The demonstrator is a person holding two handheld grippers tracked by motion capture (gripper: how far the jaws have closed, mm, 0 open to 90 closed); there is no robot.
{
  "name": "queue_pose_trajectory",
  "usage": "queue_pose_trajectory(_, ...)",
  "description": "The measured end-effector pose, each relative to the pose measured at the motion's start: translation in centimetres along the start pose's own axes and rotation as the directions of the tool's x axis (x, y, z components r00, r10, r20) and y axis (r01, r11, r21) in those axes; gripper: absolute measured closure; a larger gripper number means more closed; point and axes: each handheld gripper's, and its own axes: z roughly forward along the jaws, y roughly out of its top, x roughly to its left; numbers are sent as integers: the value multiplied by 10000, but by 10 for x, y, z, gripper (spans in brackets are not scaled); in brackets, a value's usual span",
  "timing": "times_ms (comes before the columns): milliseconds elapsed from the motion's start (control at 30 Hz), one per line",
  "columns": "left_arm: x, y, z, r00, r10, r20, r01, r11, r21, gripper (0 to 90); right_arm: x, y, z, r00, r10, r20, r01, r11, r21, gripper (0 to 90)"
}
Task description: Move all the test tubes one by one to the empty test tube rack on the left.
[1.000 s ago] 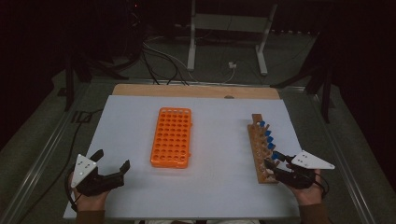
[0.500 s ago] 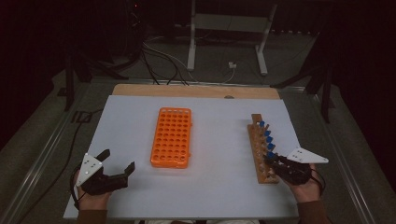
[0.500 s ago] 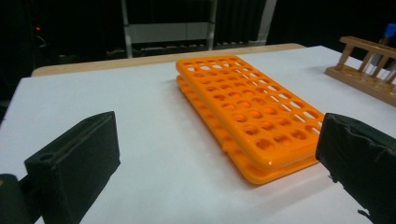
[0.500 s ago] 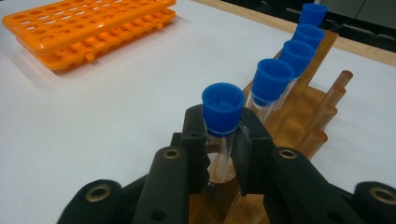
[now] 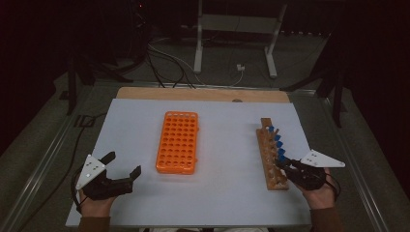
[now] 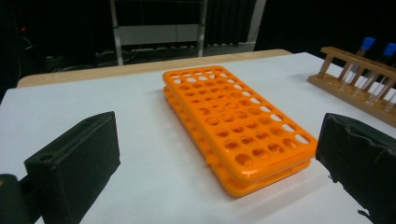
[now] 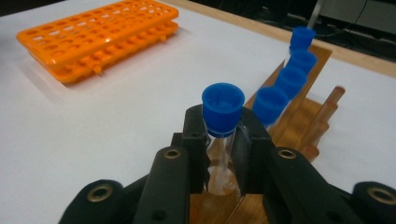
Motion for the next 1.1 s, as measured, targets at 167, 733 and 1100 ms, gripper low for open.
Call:
queue_pose_trajectory(167,-5,7,4,9994,232,268,-234,9997,79,7,-1,12,-9,10000,-50,-32,50,9998,-184,767)
queue_pose_trajectory(733,-20,27,30,9933,816,823,-832,9964,154,7,2,46,-18,9986,-221,-487,178,9962,-852,768)
queue_pose_trajectory(1100,-43,45,59,9817,1191,1487,-1200,9928,-25,7,20,59,17,9919,-340,-1220,238,9962,-844,768)
